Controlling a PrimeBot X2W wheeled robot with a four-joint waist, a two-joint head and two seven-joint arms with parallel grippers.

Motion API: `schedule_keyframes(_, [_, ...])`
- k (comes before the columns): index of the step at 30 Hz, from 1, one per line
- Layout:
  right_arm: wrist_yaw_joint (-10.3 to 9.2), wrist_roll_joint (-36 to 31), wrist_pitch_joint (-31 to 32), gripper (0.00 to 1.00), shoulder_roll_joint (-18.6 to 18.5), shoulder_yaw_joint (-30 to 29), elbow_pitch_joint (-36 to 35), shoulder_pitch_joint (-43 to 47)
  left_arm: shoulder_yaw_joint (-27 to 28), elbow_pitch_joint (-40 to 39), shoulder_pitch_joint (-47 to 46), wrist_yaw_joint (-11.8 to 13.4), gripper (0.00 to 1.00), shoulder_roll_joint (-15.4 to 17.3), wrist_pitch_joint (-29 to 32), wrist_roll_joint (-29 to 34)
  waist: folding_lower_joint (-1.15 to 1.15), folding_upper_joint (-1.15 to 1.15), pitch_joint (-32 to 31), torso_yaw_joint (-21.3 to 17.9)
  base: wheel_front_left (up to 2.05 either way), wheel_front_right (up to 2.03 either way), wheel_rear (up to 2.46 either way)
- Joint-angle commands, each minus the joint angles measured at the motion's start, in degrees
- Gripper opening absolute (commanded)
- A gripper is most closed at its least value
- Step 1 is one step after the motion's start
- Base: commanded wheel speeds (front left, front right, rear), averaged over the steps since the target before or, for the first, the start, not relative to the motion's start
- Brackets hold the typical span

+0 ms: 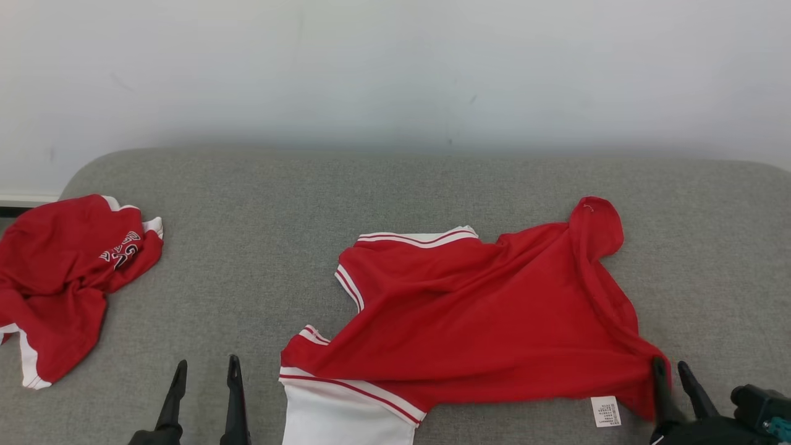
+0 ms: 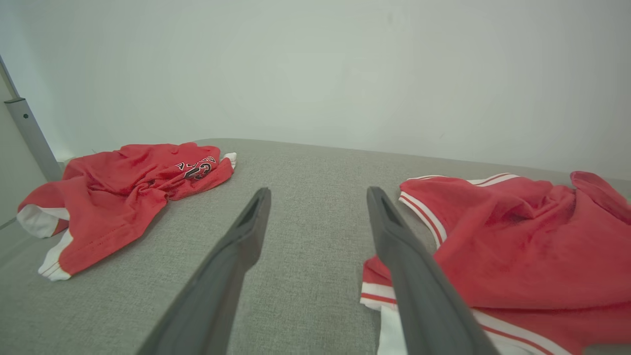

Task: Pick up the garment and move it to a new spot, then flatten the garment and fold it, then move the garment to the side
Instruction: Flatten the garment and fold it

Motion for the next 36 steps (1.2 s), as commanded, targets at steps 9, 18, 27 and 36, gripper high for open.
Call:
schedule_keyframes(9, [-0.14, -1.8, -1.5, 1.00, -2.9, 3.6, -5.0, 8.3, -2.2, 2.4, 1.7, -1.2, 1.00, -0.1, -0.2, 0.0, 0.00, 0.00, -0.9, -0.1, 0.00, 0.00, 0.00])
schedule_keyframes(18, [-0.14, -4.8, -1.5, 1.00, -2.0, 2.2, -8.9, 14.2, -6.3, 7.5, 6.3, -3.8, 1.00, -0.1, -0.2, 0.2, 0.00, 0.00, -1.0, -1.0, 0.00, 0.00, 0.00])
schedule_keyframes(27, [-0.14, -5.1, -1.5, 1.00, -0.9, 4.0, -4.9, 11.1, -8.8, 15.1, 4.3, -4.2, 1.00, -0.1, -0.2, -3.5, 0.00, 0.00, -0.5, -1.4, 0.00, 0.00, 0.00])
schedule_keyframes(36, [-0.14, -5.3, -1.5, 1.00, -0.3, 4.9, -1.6, 7.6, -9.7, 22.0, 0.0, -4.4, 1.00, -0.1, -0.2, -5.8, 0.00, 0.00, 0.3, -1.7, 0.00, 0.00, 0.00])
